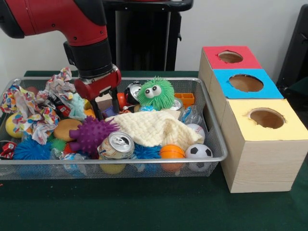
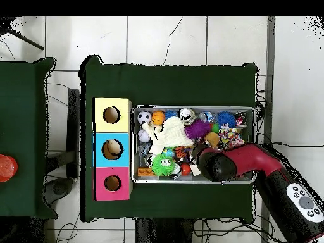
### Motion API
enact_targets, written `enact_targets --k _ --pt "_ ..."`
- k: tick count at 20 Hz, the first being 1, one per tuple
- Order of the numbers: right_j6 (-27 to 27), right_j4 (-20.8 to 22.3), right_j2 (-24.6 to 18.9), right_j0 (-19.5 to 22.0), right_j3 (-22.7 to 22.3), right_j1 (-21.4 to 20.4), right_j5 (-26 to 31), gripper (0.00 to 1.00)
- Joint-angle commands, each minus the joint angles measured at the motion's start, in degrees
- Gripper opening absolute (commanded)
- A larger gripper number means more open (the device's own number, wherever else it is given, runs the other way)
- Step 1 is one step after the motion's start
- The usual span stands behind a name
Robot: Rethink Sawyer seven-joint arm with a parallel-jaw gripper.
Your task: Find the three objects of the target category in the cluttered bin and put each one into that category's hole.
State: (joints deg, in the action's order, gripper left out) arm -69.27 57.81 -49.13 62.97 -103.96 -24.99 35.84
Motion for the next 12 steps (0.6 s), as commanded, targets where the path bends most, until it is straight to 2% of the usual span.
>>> enact_targets --k 1,7,12 --pt "0.69 3.77 9.08 0.84 -4.83 0.11 -0.79 1.0" --pt "-1.6 3.27 11.45 -0.45 -6.81 -2.39 -3.69 1.0" --pt "-2.06 2.02 13.66 -1.71 -7.32 -2.33 -4.56 1.0"
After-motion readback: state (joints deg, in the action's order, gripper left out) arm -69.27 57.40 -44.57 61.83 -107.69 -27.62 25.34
